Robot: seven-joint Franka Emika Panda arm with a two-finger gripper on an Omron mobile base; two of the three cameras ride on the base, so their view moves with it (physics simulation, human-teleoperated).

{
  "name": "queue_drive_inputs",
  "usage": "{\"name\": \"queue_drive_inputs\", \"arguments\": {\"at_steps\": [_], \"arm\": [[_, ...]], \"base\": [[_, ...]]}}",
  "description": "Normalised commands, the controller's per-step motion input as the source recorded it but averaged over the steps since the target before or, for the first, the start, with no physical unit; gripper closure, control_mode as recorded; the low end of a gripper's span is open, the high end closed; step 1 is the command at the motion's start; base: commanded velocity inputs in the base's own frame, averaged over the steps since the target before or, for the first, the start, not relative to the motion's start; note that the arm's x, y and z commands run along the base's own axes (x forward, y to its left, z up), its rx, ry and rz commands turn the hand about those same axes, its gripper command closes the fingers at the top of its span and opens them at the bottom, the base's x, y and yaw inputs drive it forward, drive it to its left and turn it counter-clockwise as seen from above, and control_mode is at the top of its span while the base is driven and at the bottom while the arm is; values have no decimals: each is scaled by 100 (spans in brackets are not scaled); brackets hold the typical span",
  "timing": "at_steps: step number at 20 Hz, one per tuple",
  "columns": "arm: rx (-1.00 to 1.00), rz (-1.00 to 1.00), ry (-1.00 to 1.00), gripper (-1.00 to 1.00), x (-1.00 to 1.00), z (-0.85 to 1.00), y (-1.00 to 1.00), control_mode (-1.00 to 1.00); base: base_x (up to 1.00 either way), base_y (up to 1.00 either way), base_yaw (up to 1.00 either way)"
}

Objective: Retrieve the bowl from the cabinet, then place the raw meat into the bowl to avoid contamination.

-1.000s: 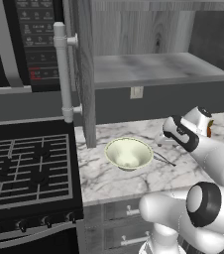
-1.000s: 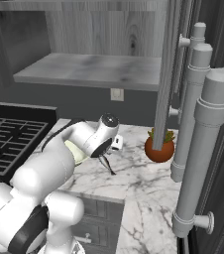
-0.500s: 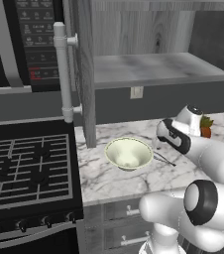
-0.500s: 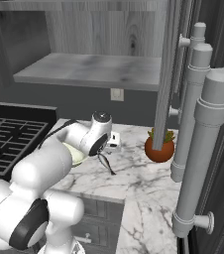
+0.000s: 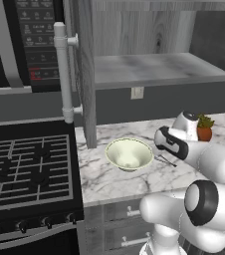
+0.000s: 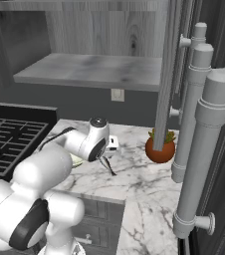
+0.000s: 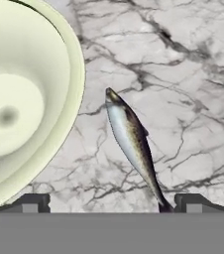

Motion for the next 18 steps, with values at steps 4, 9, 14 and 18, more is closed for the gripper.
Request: {"name": "queue_drive_inputs", "arguments": {"at_steps": [4,9,14,18], "arm": [[-3,10,0,-100,0,-12,0,-100],[-2,12,0,-100,5,-13,-4,-100],[-1,12,1,-100,13,-11,-10,-100],[-2,12,1,-100,18,-12,-6,-100]], "base": [[0,0,0],[0,0,0],[0,0,0],[0,0,0]]}}
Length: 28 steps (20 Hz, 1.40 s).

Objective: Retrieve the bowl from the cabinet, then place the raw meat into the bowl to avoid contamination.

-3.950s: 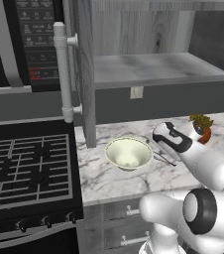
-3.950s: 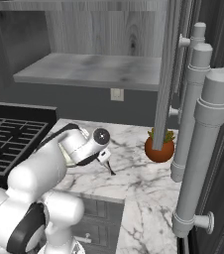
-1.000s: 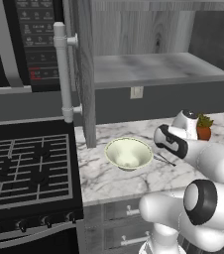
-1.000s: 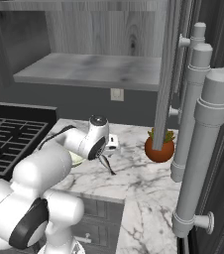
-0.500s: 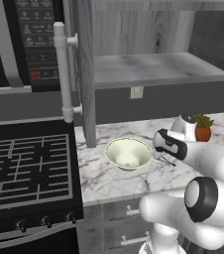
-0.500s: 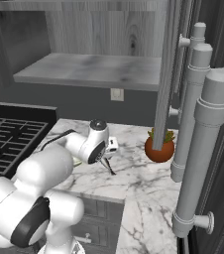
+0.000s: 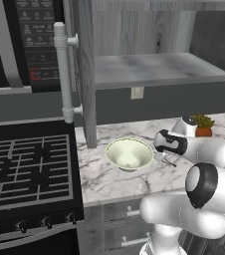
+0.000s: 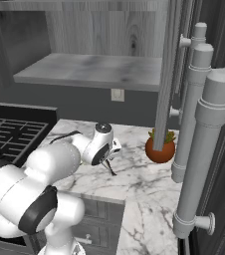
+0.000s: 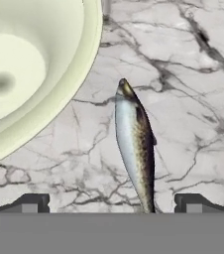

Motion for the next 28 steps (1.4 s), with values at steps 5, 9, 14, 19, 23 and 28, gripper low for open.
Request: {"name": "queue_drive_inputs", "arguments": {"at_steps": [5,9,14,19,23,28], "arm": [[-4,10,0,-100,27,-17,0,-100],[-9,5,0,-100,16,-24,0,-100],[-6,1,0,-100,2,-14,0,-100],[-2,0,0,-100,0,-3,0,-100],[-3,0,0,-100,0,-13,0,-100],[-6,1,0,-100,0,-28,0,-100]], "base": [[0,0,0],[0,0,0],[0,0,0],[0,0,0],[0,0,0],[0,0,0]]}}
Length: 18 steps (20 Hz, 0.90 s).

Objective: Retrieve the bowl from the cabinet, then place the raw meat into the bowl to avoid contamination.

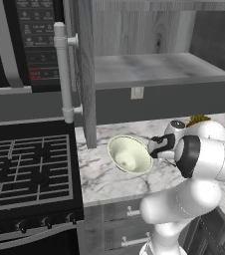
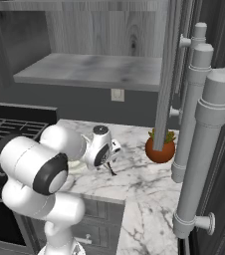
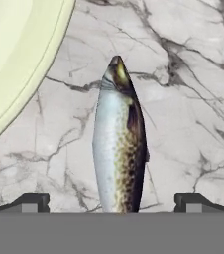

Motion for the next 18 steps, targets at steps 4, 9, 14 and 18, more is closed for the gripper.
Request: {"name": "queue_drive_inputs", "arguments": {"at_steps": [4,9,14,18], "arm": [[-4,3,-1,-100,0,-30,0,-100],[0,3,-4,-100,2,-17,0,-100],[0,2,-7,-100,11,-8,-3,-100],[0,5,-6,-100,17,-11,-12,-100]], "base": [[0,0,0],[0,0,0],[0,0,0],[0,0,0]]}}
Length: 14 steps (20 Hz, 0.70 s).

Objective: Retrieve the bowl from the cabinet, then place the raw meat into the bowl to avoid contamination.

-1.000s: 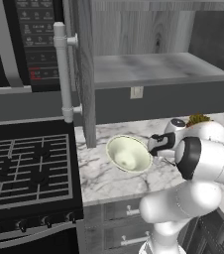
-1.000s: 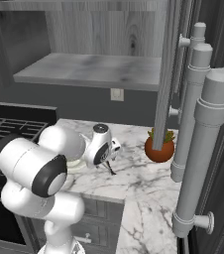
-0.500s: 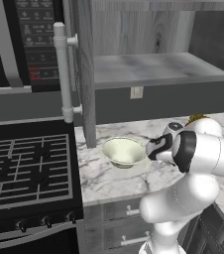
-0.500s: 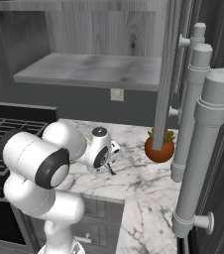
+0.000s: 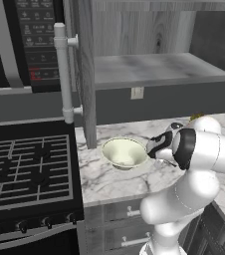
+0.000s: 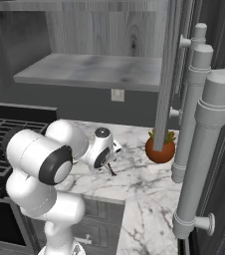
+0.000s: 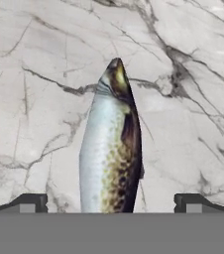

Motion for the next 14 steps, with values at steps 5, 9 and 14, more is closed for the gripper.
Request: {"name": "queue_drive_inputs", "arguments": {"at_steps": [5,9,14], "arm": [[0,3,-8,-100,22,-20,-21,-100],[-1,0,-5,-100,12,-18,-9,-100],[-6,0,0,100,0,-25,0,-100]], "base": [[0,0,0],[0,0,0],[0,0,0]]}}
